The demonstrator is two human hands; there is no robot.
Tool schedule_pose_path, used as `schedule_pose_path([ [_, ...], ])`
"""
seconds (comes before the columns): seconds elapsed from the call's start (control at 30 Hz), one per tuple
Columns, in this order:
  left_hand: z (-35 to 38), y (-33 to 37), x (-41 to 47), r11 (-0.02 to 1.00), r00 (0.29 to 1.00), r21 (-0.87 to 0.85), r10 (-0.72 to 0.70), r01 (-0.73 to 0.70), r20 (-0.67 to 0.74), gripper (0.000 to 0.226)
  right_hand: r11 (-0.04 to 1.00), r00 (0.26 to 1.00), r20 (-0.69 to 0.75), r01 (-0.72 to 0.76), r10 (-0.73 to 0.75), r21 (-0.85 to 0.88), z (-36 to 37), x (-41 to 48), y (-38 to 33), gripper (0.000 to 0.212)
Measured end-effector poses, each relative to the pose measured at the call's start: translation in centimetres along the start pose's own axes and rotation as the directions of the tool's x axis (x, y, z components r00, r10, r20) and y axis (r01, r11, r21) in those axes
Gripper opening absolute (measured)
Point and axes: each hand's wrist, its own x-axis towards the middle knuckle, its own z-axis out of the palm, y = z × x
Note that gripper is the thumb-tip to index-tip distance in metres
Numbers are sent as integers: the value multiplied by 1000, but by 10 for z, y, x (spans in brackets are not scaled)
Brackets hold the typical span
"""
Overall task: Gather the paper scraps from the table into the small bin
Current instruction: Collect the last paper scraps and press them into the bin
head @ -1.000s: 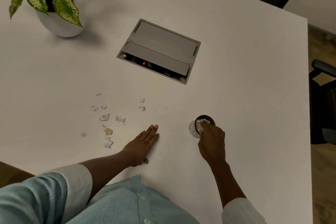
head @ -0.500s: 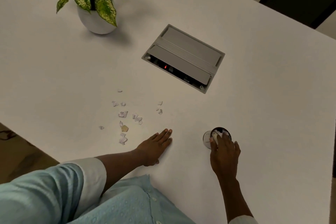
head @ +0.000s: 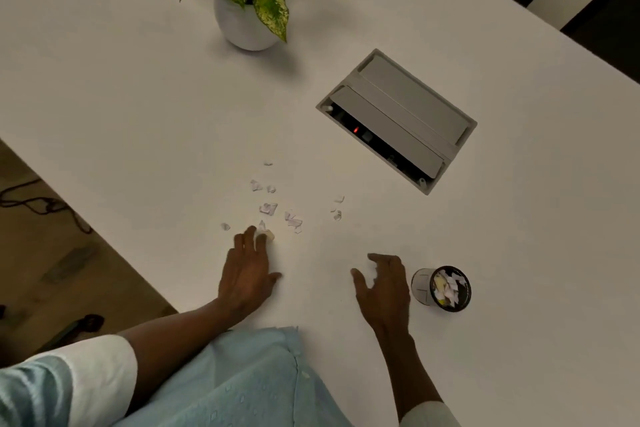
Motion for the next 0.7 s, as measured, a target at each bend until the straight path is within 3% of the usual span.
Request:
schedule_pose_path([
  [0.23,0,-21,14,974,994,-197,-103,111,47,95,992,964,265,0,34,-128,35,67,-36,68],
  [0.47,4,-24,41,948,988,-279,-140,151,58,87,993,944,322,-28,64,-114,43,133,-52,93],
  [0.53,5,-25,45,953,989,-269,-117,137,87,69,997,943,328,-24,48,-78,44,144,-55,88],
  [0.6,-2,-23,48,945,985,-287,-127,155,113,25,999,945,326,-7,20,-43,45,150,-57,78],
  [0.63,-6,-22,50,938,985,-304,-144,166,94,14,999,944,330,10,1,-33,46,152,-59,76],
  [0.7,-7,-23,52,918,988,-367,-120,148,98,13,999,931,362,49,-39,-21,51,152,-65,79],
])
